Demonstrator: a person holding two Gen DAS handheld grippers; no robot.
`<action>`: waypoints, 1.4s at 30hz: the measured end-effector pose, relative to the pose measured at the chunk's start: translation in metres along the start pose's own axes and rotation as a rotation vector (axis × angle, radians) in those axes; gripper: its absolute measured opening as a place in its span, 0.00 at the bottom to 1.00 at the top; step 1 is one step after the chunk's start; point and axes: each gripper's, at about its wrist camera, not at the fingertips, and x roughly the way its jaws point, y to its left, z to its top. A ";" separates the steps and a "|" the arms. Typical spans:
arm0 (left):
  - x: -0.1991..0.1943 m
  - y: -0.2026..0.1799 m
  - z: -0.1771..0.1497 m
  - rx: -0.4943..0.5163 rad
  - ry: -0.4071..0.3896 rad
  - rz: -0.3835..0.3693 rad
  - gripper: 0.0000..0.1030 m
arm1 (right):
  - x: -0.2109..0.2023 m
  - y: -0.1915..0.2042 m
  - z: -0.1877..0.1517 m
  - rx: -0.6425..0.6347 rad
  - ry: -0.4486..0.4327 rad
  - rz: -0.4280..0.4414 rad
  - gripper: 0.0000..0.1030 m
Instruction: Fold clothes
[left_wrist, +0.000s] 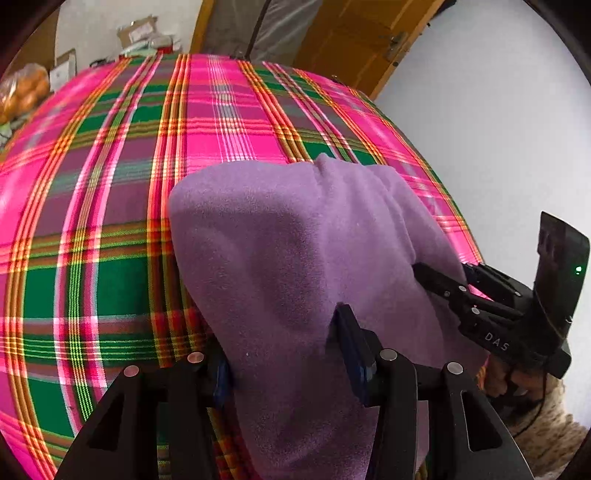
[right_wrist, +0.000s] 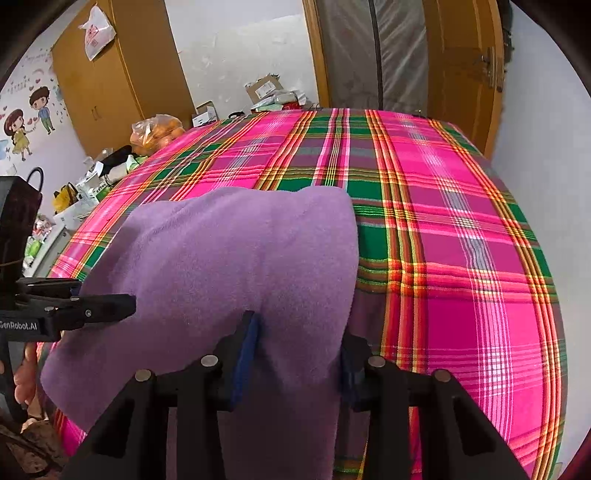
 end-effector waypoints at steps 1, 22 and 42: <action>0.002 -0.002 0.001 0.007 -0.006 0.009 0.49 | 0.000 0.002 0.000 -0.009 -0.006 -0.015 0.37; -0.019 -0.012 0.008 0.117 -0.139 0.069 0.39 | -0.022 0.038 -0.002 -0.046 -0.093 -0.176 0.20; -0.063 0.077 0.036 -0.046 -0.214 0.173 0.38 | 0.007 0.106 0.054 -0.103 -0.123 0.007 0.19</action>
